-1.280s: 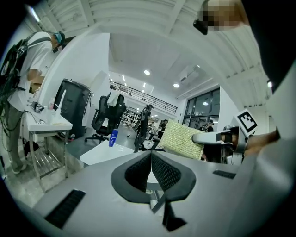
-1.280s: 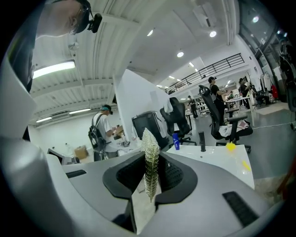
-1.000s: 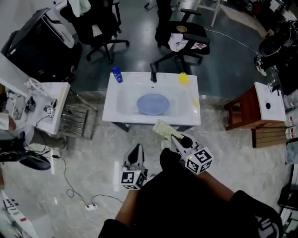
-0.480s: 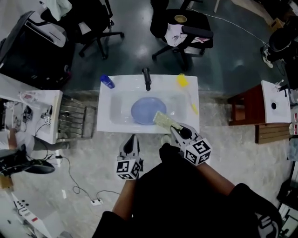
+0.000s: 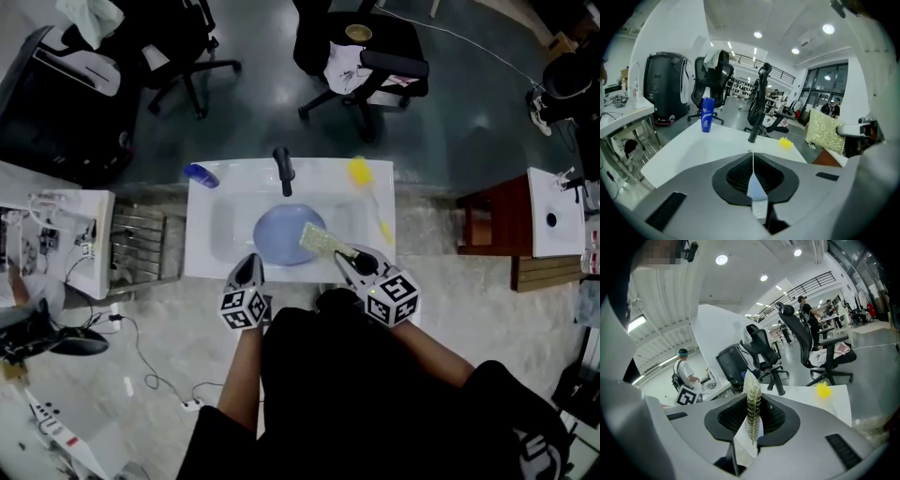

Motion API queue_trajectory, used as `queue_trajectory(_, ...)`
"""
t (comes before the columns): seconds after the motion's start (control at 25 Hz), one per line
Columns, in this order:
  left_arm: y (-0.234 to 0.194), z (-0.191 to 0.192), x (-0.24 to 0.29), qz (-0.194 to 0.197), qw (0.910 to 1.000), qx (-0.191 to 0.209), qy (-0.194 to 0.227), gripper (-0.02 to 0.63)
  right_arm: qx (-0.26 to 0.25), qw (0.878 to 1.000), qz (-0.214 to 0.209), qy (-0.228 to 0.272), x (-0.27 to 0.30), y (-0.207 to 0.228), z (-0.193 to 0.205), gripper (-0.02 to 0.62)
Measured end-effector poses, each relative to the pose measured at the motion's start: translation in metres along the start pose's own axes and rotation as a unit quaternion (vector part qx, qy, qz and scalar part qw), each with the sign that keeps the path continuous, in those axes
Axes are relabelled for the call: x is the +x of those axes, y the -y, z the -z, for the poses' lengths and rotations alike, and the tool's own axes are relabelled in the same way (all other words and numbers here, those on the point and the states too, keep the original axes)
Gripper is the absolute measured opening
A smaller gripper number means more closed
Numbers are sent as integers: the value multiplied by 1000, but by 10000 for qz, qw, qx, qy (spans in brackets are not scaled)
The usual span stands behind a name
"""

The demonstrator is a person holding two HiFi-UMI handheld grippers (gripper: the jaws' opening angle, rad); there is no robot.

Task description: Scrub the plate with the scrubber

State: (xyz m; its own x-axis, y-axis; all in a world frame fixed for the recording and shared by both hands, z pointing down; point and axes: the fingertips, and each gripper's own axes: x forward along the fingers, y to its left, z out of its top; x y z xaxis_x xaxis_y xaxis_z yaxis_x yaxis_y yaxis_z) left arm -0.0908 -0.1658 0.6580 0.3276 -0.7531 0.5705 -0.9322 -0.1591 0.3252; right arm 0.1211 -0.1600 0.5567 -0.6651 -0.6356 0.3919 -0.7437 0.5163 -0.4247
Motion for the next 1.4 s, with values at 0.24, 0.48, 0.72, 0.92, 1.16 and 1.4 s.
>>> queue_trajectory(0.24,-39,25,44,56,9959,-393,-817,5,149,9999,80,-27,19,2,-7,63)
queue_trajectory(0.48,-71,48,77,43,9878,-463,-1485,26,264,9993,207,-158,32,-4,-7,63)
queue_trajectory(0.72,-94,71,117,80,9741,-839,-2096,118,399,9980,423,-253,45,5,-4,61)
queue_trajectory(0.92,-111,106,136,-54,9476,-645,-3127,155,435,9967,625,-282,44,8,-1,63)
queue_trajectory(1.16,-111,117,161,127,9235,-1175,-3651,155,509,9937,965,-276,37,20,0,61)
queue_trajectory(1.4,-110,130,168,485,9027,-1301,-4073,129,482,9899,1326,-120,30,22,-6,63)
